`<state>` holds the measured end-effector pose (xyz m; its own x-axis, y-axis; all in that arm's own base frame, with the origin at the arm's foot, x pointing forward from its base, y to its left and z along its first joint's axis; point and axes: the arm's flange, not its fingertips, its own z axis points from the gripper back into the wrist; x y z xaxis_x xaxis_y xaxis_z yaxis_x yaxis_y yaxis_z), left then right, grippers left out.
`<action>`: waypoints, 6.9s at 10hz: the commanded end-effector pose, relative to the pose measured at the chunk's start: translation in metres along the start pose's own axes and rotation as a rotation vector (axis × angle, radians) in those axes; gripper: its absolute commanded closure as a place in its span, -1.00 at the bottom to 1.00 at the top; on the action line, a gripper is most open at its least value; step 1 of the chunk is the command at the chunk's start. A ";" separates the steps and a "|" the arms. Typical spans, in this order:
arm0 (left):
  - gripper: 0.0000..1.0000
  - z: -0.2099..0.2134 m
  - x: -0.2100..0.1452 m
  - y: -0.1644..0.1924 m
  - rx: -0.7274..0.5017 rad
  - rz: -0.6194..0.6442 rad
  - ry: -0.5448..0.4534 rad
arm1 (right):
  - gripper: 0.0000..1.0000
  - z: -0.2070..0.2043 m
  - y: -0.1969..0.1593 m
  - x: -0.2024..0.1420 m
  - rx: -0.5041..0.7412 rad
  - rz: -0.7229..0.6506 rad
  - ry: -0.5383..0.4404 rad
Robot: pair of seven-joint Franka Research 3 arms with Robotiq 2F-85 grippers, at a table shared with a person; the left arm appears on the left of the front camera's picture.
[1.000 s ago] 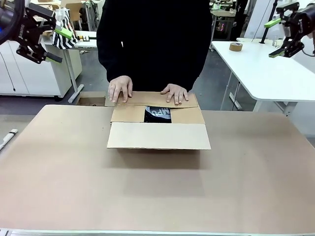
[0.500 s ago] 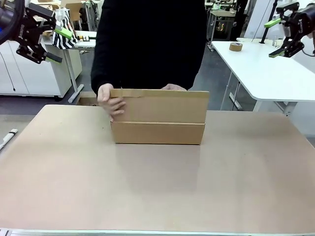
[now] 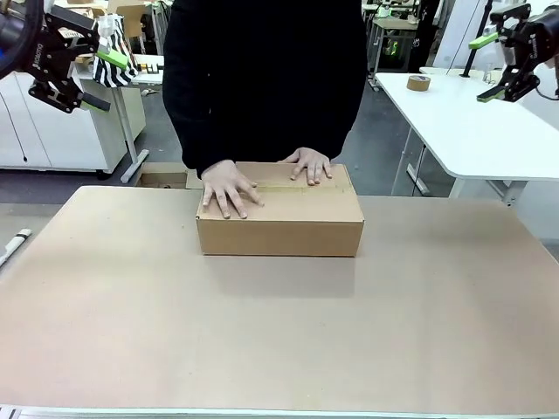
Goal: Pack the gift set into the box.
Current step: Press and hold the closed box until the human finishes sealing it.
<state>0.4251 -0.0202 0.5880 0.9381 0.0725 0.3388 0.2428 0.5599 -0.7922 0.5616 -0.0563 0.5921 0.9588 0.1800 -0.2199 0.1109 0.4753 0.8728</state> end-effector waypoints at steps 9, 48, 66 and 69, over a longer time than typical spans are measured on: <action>-1.00 0.003 0.000 -0.002 0.004 0.010 0.010 | -1.00 -0.001 0.000 0.000 -0.014 -0.003 -0.013; -1.00 -0.045 -0.030 -0.021 -0.386 -0.863 -0.179 | -1.00 -0.133 0.034 -0.065 -0.103 1.379 -0.319; -1.00 -0.259 -0.082 0.075 -0.488 -1.305 -0.095 | -1.00 -0.406 -0.056 -0.021 -0.347 1.588 -0.293; -1.00 -0.276 -0.084 0.111 -0.332 -1.413 -0.046 | -1.00 -0.430 -0.080 -0.007 -0.196 1.537 -0.253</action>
<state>0.4376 -0.1867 0.3342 -0.1066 -0.3321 0.9372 0.9942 -0.0244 0.1044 0.4236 0.2775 0.3489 0.1562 0.4758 0.8656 -0.9875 0.0953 0.1258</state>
